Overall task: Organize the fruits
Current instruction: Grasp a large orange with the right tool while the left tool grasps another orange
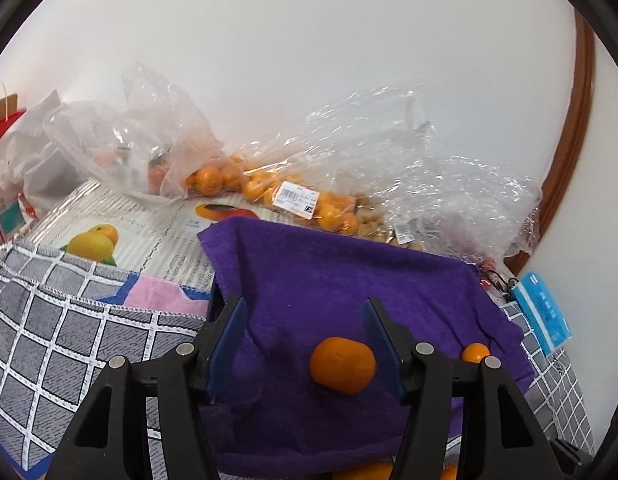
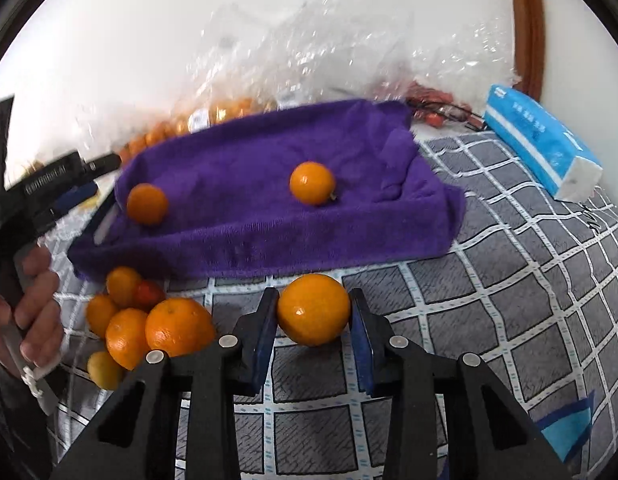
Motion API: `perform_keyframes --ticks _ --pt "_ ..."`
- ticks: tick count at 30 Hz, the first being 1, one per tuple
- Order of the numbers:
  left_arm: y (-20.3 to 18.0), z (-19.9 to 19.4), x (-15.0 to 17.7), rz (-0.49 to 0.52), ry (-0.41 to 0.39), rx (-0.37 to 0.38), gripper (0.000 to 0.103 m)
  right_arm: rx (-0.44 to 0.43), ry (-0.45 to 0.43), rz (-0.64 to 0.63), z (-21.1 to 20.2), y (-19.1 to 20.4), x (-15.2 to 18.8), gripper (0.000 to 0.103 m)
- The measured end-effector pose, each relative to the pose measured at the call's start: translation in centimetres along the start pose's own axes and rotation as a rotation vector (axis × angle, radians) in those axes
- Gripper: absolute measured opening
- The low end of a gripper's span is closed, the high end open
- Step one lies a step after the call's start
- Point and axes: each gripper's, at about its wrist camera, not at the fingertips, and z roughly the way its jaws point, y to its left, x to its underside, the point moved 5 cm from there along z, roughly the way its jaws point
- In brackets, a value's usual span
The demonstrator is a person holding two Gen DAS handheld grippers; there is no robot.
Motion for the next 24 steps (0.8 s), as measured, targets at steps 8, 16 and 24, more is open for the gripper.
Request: perform_keyframes --ticks 8,16,24 --pt "-2.3 -2.2 -0.3 0.037 0.062 0.078 0.057 -0.017 -0.035 0.022 -0.8 -0.3 -0.4 0.035" --pt "-1.4 -5.7 5.3 0.083 0.163 0.077 0.056 0.021 -0.043 0.014 -1.4 -0.7 -0.1 0.035" --pt "-1.9 -4.7 8.9 0.135 0.256 0.046 0.046 0.007 -0.053 0.021 -1.9 -0.9 0.0 0.035"
